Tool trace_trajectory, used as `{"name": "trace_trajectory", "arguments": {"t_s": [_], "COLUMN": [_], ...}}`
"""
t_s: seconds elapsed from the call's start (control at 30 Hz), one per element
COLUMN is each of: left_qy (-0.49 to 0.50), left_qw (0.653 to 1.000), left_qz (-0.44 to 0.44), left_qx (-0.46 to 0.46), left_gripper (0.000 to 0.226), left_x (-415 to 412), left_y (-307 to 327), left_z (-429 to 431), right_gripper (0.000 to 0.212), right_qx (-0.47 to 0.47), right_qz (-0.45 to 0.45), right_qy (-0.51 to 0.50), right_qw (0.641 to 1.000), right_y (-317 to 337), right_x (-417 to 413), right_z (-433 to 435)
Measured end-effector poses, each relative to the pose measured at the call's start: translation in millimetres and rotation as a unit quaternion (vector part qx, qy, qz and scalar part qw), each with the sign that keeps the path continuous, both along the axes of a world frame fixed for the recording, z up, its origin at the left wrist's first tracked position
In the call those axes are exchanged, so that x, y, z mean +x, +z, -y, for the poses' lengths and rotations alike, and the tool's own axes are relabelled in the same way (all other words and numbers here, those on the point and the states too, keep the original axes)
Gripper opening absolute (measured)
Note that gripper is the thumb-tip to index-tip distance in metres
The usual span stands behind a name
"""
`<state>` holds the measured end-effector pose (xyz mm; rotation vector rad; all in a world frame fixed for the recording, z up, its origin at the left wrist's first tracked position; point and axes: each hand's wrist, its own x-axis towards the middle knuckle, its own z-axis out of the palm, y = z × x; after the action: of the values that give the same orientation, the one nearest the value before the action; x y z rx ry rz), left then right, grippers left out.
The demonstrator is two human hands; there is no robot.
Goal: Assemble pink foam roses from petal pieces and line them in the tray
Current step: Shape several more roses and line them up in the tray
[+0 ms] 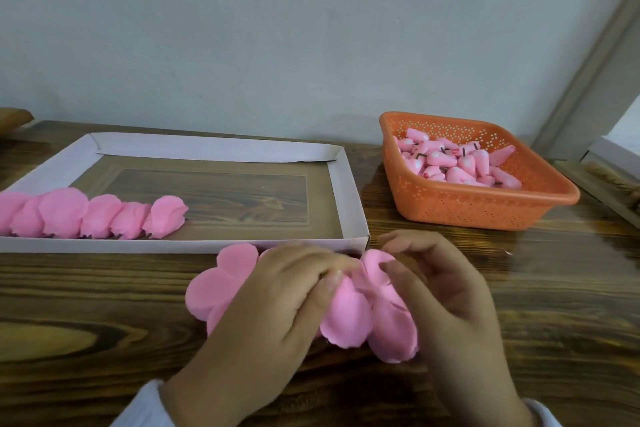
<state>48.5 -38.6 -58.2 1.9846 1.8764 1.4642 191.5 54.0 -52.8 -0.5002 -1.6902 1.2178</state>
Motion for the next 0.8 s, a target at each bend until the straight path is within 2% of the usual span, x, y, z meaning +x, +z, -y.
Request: {"name": "trace_trajectory", "arguments": {"t_s": [0.07,0.13,0.3,0.4,0.5,0.67,0.8], "left_qy": [-0.031,-0.063,-0.076,-0.05,-0.062,-0.084,-0.099], "left_qw": [0.999,0.995,0.992,0.996,0.994,0.983,0.983], "left_qz": [-0.024,-0.022,-0.036,-0.024,0.034,0.11,0.105], "left_qx": [-0.036,-0.074,-0.093,-0.069,-0.087,-0.118,-0.116], "left_gripper": [0.036,0.041,0.045,0.025,0.01,0.041,0.063], "left_x": [3.1,5.4,4.7,6.2,5.4,4.5,6.0], "left_y": [-0.8,-0.7,-0.3,0.0,-0.9,-2.3,-3.9], "left_z": [-0.4,0.1,0.8,1.8,2.6,3.9,3.5], "right_gripper": [0.008,0.011,0.01,0.005,0.007,0.006,0.011], "right_qx": [0.101,0.142,0.075,0.049,0.044,0.044,0.063], "right_qz": [0.021,0.049,0.042,0.051,0.066,0.047,0.074], "right_qy": [0.02,0.04,0.079,0.08,0.086,0.067,0.106], "right_qw": [0.995,0.988,0.993,0.994,0.993,0.996,0.99], "right_y": [0.5,-2.2,-2.4,-2.0,0.0,1.3,1.0], "right_x": [-0.7,-2.6,-2.7,-1.9,-2.6,-1.4,-1.1], "right_z": [5.9,9.9,9.4,8.7,11.3,9.3,6.6]}}
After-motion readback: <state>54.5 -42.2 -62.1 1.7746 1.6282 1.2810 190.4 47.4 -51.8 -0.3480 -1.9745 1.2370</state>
